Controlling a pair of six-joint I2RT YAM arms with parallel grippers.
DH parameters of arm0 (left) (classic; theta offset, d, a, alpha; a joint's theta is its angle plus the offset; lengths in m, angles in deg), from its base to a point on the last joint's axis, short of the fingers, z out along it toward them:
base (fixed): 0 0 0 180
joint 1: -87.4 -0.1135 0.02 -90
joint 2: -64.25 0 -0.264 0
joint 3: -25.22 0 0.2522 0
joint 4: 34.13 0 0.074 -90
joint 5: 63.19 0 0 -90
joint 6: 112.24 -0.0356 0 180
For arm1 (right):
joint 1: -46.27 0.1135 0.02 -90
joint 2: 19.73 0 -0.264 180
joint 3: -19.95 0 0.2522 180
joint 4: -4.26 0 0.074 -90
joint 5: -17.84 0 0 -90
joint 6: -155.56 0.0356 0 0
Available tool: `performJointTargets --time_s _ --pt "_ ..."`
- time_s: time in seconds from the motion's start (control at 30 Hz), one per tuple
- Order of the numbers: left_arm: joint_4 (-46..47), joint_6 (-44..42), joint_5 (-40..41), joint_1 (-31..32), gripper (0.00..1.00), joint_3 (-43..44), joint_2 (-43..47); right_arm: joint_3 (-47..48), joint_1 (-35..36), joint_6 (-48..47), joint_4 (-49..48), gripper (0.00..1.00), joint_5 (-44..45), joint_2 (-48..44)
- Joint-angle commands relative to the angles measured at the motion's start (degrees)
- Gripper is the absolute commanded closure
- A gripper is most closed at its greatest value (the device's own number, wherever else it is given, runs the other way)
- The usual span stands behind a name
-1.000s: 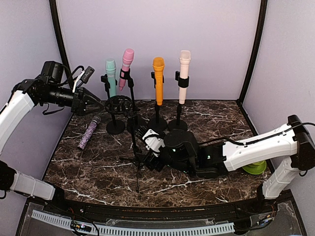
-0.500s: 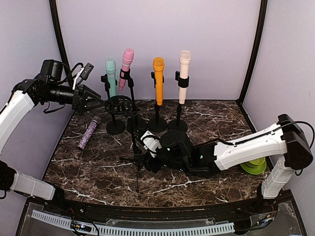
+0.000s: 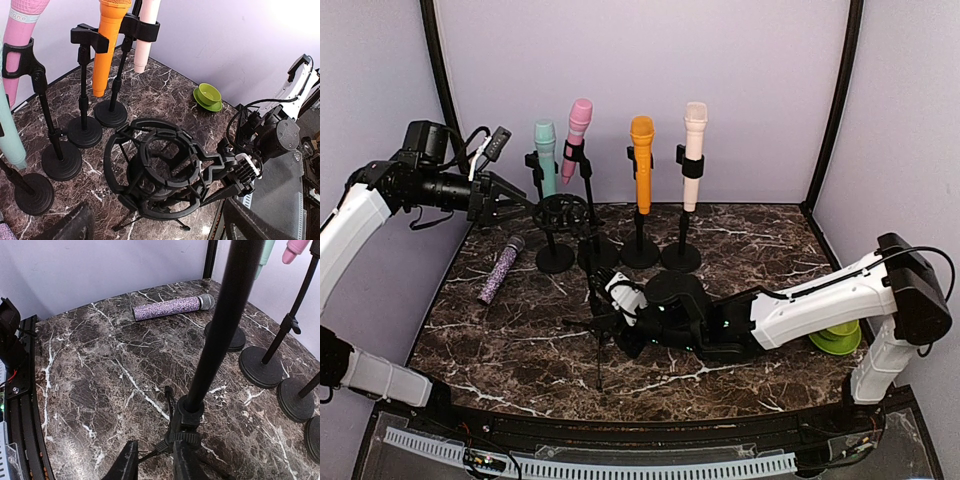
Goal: Remove the microphone from the stand
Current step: Unscrew the knob on the stand of the microphone stand.
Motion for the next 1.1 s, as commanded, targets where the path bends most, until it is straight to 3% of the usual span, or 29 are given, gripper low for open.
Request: performJointTargets --time_s 0.0,0.2,0.27,0.37,1.07 --pt "1.0 0.2 -0.3 0.3 0.09 0.5 0.1 -0.4 -0.3 0.6 -2.8 0.77 -1.8 0.6" --pt "0.9 -0.2 -0.2 0.3 0.09 0.5 0.0 -0.2 -0.5 0.9 -2.9 0.79 -0.9 1.0" --pt "0.6 -0.3 -0.2 0.3 0.10 0.5 -0.1 -0.3 -0.6 1.0 -2.6 0.57 0.3 0.4" --pt "0.1 -0.7 -0.2 0.3 0.10 0.9 -0.1 -1.7 -0.6 1.4 -2.8 0.47 2.3 -1.9" --pt "-0.1 -1.1 -0.4 0.3 0.10 1.4 0.0 1.4 -3.7 -0.4 -2.5 0.55 -2.4 1.6"
